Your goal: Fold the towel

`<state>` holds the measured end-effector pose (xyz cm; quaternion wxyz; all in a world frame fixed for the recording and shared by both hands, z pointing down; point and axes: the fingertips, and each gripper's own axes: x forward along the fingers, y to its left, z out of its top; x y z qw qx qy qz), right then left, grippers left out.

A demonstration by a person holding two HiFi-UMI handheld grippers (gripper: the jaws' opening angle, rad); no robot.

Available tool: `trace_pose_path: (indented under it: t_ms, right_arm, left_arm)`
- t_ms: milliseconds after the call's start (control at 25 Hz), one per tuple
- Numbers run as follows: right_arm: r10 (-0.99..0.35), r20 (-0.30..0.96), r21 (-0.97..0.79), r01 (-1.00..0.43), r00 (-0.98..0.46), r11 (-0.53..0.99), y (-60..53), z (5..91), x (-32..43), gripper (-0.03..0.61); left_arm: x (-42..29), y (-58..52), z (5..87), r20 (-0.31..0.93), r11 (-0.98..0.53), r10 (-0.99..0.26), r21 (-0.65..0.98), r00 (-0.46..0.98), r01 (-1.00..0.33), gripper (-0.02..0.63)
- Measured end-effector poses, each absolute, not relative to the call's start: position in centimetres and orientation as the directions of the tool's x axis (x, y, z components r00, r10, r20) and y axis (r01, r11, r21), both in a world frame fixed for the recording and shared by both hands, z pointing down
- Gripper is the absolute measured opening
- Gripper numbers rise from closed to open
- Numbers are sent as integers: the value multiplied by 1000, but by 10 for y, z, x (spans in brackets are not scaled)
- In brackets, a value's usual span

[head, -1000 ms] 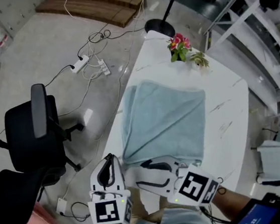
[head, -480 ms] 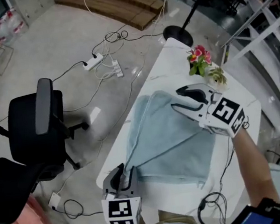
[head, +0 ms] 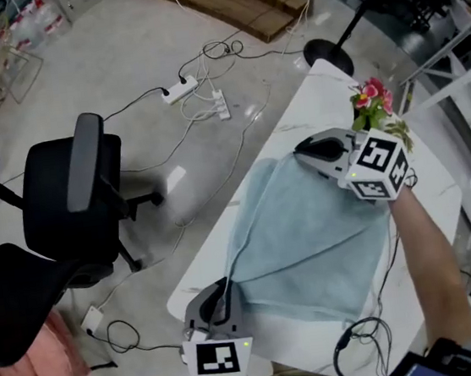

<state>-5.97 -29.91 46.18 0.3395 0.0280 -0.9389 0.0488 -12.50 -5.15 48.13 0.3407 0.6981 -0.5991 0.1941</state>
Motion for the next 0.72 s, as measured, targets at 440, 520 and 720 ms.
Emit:
trace_pose_path:
  t_ms: [440,520,720]
  right_arm:
    - [-1,644,-59,-51,-765,997,-294,464,-58,35]
    - [-28,584,-35,-59,-811,998,-292,442,-58,34]
    - [-84,489,46,-70,-868,996,-286,395,-66,38]
  left_arm:
    - [-120,-46,471,663,-38,-723,239,192,-970,25]
    - [-118,-43,461,648,-35,-736,251,195,-967,25]
    - [-116,-29,431,614,-18,-762,298,206,-954,25]
